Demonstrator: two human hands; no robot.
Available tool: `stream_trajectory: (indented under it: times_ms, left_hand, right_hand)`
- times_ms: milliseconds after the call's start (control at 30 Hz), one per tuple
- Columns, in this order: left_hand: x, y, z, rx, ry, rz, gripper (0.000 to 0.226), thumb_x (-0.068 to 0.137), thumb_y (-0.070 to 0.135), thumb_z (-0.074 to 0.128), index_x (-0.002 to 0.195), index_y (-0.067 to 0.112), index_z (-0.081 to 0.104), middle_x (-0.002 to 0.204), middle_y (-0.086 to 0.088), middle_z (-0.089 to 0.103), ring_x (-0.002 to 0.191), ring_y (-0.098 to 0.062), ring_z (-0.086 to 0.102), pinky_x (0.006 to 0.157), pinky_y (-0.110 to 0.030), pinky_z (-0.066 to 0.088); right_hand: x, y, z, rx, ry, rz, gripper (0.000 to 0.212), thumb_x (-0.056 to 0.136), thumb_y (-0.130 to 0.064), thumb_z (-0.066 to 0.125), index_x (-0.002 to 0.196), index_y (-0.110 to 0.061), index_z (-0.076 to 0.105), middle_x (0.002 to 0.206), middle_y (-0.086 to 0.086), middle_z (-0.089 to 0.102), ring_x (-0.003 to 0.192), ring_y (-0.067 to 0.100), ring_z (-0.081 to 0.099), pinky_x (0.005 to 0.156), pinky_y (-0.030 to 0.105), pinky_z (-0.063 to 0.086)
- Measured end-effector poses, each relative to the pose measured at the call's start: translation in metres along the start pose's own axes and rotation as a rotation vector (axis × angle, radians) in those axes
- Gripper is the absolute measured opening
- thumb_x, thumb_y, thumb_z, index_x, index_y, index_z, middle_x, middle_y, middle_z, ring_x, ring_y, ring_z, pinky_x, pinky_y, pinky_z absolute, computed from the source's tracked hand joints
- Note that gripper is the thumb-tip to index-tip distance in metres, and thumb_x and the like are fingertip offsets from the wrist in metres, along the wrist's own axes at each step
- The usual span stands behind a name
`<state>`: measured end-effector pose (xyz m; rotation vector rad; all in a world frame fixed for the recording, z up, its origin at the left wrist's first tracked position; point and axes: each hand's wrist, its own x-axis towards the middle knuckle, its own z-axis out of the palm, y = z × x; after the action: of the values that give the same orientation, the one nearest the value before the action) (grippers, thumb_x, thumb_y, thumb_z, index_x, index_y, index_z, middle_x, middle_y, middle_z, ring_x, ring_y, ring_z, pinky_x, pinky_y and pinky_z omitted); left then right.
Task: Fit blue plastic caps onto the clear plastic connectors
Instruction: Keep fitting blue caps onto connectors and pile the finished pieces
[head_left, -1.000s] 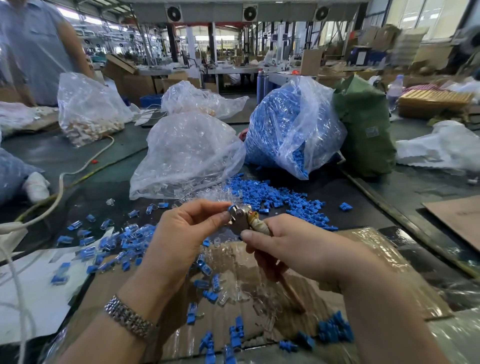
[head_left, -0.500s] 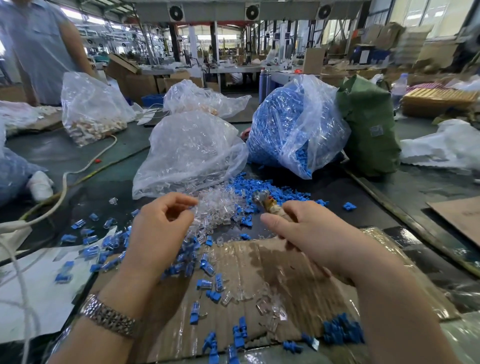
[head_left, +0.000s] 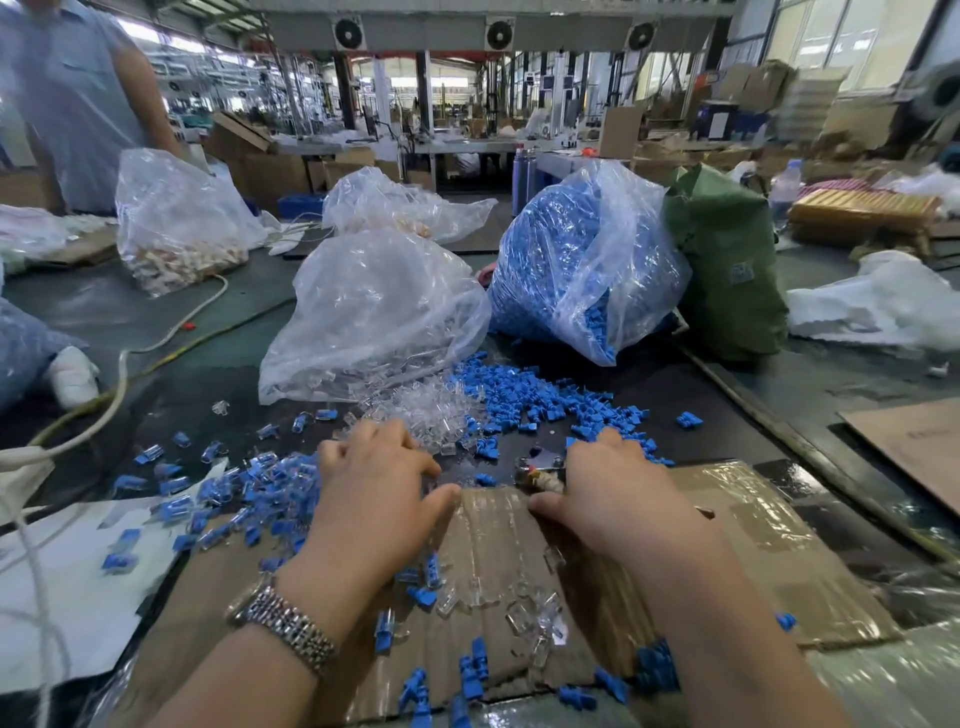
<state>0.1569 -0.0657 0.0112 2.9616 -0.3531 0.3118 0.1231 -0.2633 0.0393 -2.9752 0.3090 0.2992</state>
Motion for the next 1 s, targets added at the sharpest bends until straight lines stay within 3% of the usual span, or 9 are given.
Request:
stream_trajectory:
  times_ms: [200, 300, 400, 467, 533, 667, 833, 933, 1000]
  left_hand:
    - [0.001, 0.001, 0.005, -0.061, 0.022, 0.029, 0.029, 0.09, 0.062, 0.058, 0.111, 0.044, 0.068, 0.103, 0.024, 0.044, 0.11, -0.005, 0.034, 0.089, -0.034, 0.018]
    - [0.001, 0.0, 0.005, -0.098, 0.072, 0.052, 0.022, 0.093, 0.054, 0.058, 0.111, 0.044, 0.068, 0.1, 0.027, 0.053, 0.102, -0.003, 0.035, 0.083, -0.031, 0.014]
    - [0.001, -0.002, 0.001, -0.15, 0.15, 0.048, 0.017, 0.096, 0.045, 0.06, 0.11, 0.043, 0.068, 0.099, 0.026, 0.057, 0.1, -0.003, 0.041, 0.084, -0.03, 0.017]
    - [0.001, -0.004, -0.001, -0.206, 0.203, 0.033, 0.016, 0.095, 0.036, 0.065, 0.11, 0.039, 0.069, 0.102, 0.021, 0.063, 0.104, -0.007, 0.052, 0.091, -0.034, 0.031]
    - [0.0, -0.006, -0.003, -0.286, 0.215, 0.024, 0.016, 0.093, 0.03, 0.069, 0.107, 0.036, 0.069, 0.094, 0.02, 0.063, 0.098, -0.008, 0.056, 0.091, -0.035, 0.044]
    - [0.0, -0.007, -0.007, -0.377, 0.196, 0.006, 0.013, 0.093, 0.026, 0.069, 0.104, 0.032, 0.071, 0.089, 0.021, 0.062, 0.09, -0.002, 0.057, 0.086, -0.03, 0.052]
    - [0.0, -0.005, -0.009, -0.504, 0.155, -0.017, 0.015, 0.094, 0.022, 0.069, 0.107, 0.03, 0.072, 0.088, 0.024, 0.062, 0.082, 0.007, 0.059, 0.069, -0.01, 0.043]
    - [0.0, -0.006, -0.012, -0.603, 0.115, -0.04, 0.017, 0.095, 0.021, 0.069, 0.108, 0.03, 0.073, 0.091, 0.023, 0.066, 0.083, 0.008, 0.061, 0.067, -0.008, 0.042]
    - [0.0, -0.006, -0.014, -0.627, 0.08, -0.041, 0.017, 0.095, 0.021, 0.069, 0.107, 0.031, 0.072, 0.092, 0.022, 0.068, 0.083, 0.008, 0.062, 0.066, -0.007, 0.043]
  right_hand:
    - [0.001, -0.005, 0.002, -0.016, 0.067, -0.002, 0.064, 0.093, -0.067, 0.053, 0.132, -0.017, 0.051, 0.138, 0.01, 0.045, 0.132, 0.033, 0.038, 0.107, 0.055, 0.033]
    - [0.003, -0.015, 0.0, 0.029, 0.207, -0.097, 0.053, 0.096, -0.058, 0.055, 0.134, -0.02, 0.049, 0.134, 0.004, 0.046, 0.13, 0.028, 0.039, 0.106, 0.054, 0.032]
    - [0.006, -0.03, 0.003, -0.019, 0.325, -0.295, 0.023, 0.101, -0.029, 0.054, 0.124, -0.025, 0.058, 0.121, -0.001, 0.051, 0.123, 0.024, 0.042, 0.102, 0.05, 0.03]
    - [0.009, -0.037, 0.007, -0.059, 0.323, -0.352, 0.023, 0.101, -0.019, 0.051, 0.119, -0.026, 0.063, 0.115, -0.002, 0.054, 0.118, 0.023, 0.042, 0.101, 0.05, 0.028]
    - [0.013, -0.041, 0.012, -0.098, 0.294, -0.363, 0.024, 0.102, -0.019, 0.052, 0.12, -0.027, 0.066, 0.116, -0.003, 0.058, 0.117, 0.023, 0.041, 0.1, 0.051, 0.026]
    - [0.017, -0.043, 0.014, -0.083, 0.294, -0.37, 0.022, 0.101, -0.018, 0.055, 0.114, -0.028, 0.07, 0.114, -0.003, 0.063, 0.114, 0.023, 0.04, 0.097, 0.05, 0.025]
    - [0.016, -0.045, 0.015, -0.1, 0.296, -0.378, 0.007, 0.098, -0.019, 0.055, 0.096, -0.024, 0.059, 0.105, -0.001, 0.062, 0.107, 0.024, 0.039, 0.096, 0.052, 0.026]
    - [0.016, -0.045, 0.015, -0.087, 0.294, -0.384, 0.012, 0.096, -0.016, 0.052, 0.089, -0.025, 0.049, 0.095, -0.002, 0.058, 0.101, 0.023, 0.035, 0.093, 0.05, 0.024]
    - [0.016, -0.043, 0.014, -0.064, 0.29, -0.401, 0.011, 0.095, -0.016, 0.053, 0.091, -0.026, 0.054, 0.092, -0.004, 0.055, 0.096, 0.021, 0.03, 0.09, 0.049, 0.022]
